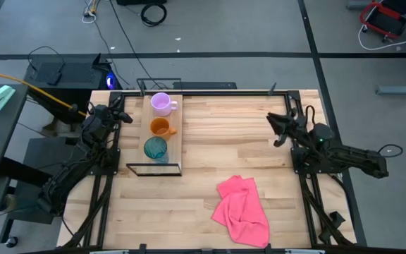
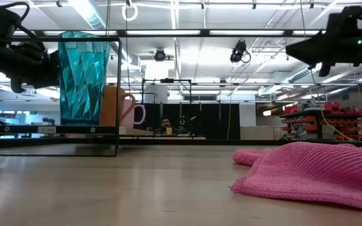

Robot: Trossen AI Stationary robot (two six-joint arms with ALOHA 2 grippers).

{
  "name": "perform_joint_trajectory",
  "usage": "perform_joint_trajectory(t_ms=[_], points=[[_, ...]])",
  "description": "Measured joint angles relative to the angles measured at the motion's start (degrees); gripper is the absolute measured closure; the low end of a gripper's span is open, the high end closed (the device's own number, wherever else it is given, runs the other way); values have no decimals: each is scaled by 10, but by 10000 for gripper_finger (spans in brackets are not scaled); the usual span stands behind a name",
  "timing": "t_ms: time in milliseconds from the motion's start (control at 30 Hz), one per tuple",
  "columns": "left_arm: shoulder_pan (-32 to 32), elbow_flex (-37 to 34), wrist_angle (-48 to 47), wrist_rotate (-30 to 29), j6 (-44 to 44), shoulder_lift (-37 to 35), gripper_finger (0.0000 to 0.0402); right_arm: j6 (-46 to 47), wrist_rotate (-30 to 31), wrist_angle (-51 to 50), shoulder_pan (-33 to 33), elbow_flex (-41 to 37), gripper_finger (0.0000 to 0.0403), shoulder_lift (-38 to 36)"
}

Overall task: Stack small to large cups/mugs on shelf
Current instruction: Return to Home Position

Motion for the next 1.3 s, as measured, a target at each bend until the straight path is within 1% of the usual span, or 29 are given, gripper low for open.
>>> perform_joint_trajectory(t_ms=[100, 200, 367, 533, 633, 833, 1100, 1300], points=[[0, 0, 0, 0, 0, 0, 315, -19, 74, -25, -8, 0, 315, 0], [0, 0, 0, 0, 0, 0, 311, -20, 116, -56, -29, 0, 315, 0], [0, 0, 0, 0, 0, 0, 313, -16, 117, -82, -72, 0, 315, 0], [0, 0, 0, 0, 0, 0, 319, -18, 117, -83, -120, 0, 315, 0], [0, 0, 0, 0, 0, 0, 317, -16, 106, -84, -136, 0, 315, 0], [0, 0, 0, 0, 0, 0, 311, -15, 101, -96, -140, 1, 315, 8], [0, 0, 0, 0, 0, 0, 319, -14, 100, -96, -140, 1, 315, 28], [0, 0, 0, 0, 0, 0, 312, -14, 99, -96, -140, 1, 315, 28]])
